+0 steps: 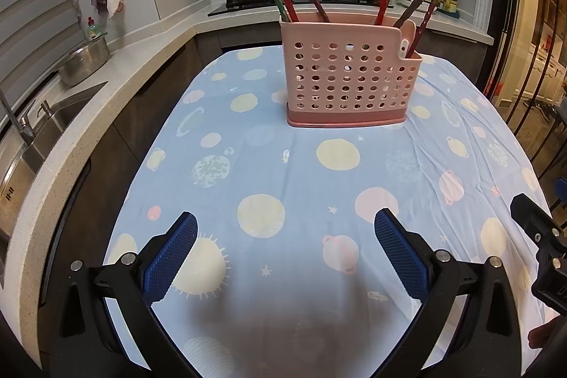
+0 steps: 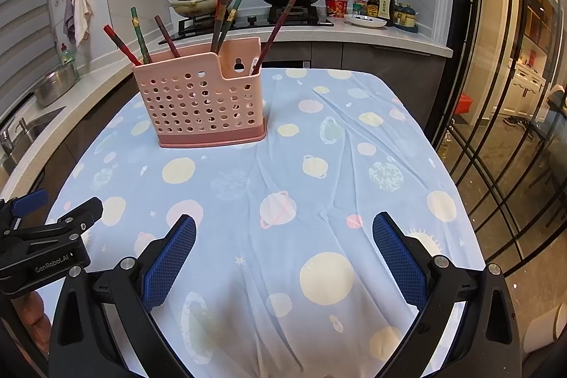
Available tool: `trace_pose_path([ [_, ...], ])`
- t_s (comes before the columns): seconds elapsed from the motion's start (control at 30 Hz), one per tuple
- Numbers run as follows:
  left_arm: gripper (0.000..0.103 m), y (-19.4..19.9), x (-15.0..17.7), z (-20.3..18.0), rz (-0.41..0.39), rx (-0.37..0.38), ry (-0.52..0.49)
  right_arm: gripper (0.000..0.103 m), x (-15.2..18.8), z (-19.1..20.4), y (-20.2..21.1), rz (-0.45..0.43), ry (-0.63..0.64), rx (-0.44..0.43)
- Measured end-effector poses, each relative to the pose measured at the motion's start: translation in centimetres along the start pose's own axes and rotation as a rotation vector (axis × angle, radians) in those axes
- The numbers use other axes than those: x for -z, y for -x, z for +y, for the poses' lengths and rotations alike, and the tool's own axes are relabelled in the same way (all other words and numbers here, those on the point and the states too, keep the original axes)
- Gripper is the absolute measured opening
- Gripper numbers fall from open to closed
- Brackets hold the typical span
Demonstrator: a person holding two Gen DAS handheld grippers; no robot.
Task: Organize utensils
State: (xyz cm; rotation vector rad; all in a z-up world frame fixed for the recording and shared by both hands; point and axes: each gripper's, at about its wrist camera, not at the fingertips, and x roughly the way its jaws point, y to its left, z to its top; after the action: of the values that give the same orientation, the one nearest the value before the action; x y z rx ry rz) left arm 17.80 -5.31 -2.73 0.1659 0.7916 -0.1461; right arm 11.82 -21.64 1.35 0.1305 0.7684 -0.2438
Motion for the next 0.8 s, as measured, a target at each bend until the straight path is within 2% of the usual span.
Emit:
trace_pose_path([
  [0.8, 0.096, -0.46, 0.07, 0.42, 0.014, 0.008, 0.012, 0.096, 0.11, 0.10, -0.21, 0.009, 0.005, 0.004],
])
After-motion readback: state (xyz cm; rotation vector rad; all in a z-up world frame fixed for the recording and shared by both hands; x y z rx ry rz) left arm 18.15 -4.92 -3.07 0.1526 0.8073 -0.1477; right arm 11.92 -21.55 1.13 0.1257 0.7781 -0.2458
